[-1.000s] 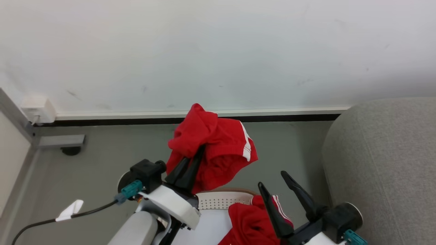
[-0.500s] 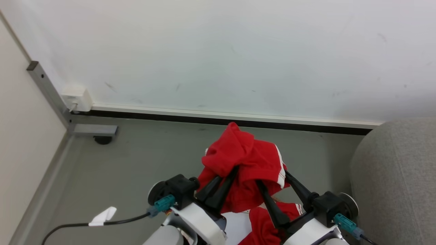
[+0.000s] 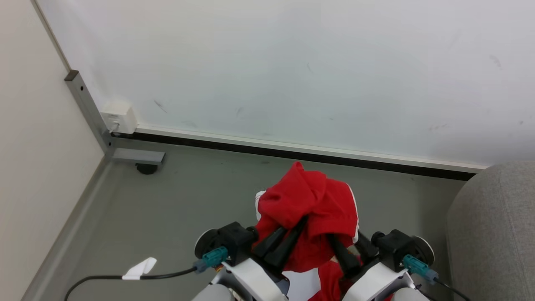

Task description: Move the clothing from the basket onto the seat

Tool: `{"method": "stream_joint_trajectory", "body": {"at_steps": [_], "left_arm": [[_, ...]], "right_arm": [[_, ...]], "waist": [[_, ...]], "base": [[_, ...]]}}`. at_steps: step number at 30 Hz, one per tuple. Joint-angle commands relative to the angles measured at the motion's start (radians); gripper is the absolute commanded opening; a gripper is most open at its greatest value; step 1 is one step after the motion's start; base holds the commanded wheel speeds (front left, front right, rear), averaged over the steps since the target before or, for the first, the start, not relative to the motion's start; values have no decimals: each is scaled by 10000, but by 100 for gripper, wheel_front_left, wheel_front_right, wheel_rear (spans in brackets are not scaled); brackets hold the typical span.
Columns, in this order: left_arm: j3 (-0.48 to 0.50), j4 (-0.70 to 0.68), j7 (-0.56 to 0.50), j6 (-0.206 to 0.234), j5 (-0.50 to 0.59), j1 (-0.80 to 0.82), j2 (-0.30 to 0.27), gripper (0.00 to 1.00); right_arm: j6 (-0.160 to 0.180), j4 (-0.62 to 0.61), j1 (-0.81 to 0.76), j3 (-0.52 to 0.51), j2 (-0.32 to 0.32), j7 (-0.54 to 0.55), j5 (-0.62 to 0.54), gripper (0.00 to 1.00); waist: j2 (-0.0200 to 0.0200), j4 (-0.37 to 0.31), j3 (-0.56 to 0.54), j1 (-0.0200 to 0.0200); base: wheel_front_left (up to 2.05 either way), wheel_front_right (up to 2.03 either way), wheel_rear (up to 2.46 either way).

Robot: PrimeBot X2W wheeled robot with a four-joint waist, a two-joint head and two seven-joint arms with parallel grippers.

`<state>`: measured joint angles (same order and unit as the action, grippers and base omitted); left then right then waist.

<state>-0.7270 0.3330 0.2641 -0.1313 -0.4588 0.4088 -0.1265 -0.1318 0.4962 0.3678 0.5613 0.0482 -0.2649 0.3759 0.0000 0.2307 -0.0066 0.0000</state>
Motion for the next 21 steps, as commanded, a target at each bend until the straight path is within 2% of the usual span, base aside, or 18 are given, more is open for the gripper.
{"method": "stream_joint_trajectory", "body": {"at_steps": [1, 10, 20, 21], "left_arm": [[29, -16, 5, 11, -66, -5, -36, 0], [438, -41, 5, 11, -52, -144, -118, 0], [357, -64, 5, 10, 14, -227, -111, 1], [372, -70, 5, 10, 11, -237, -120, 19]], "right_arm": [[21, 20, 64, 5, 40, 8, 297, 0], [21, -259, 140, 62, 41, 7, 478, 0], [21, -660, -208, -235, 41, 7, 354, 0], [21, -697, -231, -274, 40, 7, 349, 0]], "waist": [[0, -6, 12, 0], [0, -292, 64, 0], [0, -604, 97, 0], [0, -643, 101, 0]], "base": [[0, 0, 0], [0, 0, 0], [0, 0, 0], [0, 0, 0]]}}
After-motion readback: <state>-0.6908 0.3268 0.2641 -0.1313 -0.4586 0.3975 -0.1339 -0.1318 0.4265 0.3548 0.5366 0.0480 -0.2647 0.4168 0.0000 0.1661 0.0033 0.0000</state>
